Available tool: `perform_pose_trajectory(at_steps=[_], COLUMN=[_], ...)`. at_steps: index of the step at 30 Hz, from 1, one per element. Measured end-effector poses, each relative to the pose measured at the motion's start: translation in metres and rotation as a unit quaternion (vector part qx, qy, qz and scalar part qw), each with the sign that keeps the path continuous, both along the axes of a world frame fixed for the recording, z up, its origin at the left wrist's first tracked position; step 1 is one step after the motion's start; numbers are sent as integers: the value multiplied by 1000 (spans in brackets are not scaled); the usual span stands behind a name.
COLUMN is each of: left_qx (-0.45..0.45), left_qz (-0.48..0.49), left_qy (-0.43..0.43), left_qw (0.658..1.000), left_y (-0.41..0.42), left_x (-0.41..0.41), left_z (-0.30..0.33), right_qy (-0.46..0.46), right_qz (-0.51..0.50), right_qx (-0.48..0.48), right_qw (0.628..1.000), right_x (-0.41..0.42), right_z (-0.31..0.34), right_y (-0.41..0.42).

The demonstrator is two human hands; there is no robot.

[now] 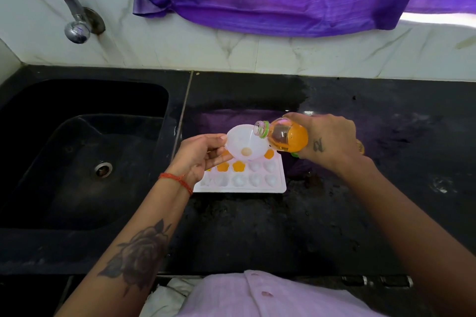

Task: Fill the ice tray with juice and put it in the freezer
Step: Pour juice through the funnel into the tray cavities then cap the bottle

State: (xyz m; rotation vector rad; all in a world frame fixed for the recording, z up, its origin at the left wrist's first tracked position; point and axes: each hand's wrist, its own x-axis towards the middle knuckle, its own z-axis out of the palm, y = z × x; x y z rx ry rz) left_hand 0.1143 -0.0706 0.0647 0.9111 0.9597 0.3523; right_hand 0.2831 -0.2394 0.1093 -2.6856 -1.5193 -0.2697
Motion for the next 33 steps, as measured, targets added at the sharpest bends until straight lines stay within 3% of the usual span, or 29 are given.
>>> perform_pose_trajectory(at_steps=[17, 33], left_qx=[3, 1], left_qz=[-22, -16], left_qy=[6, 4], left_qw=[1000, 1000], left_y=[-10, -13], left_x=[17, 21], left_z=[-11, -2], right_qy=[-56, -13], right_qz=[-7, -31], right_qx=[-34, -2], right_qw=[998, 999], right_x=[13, 16], right_z=[-12, -5], right_y=[-16, -20])
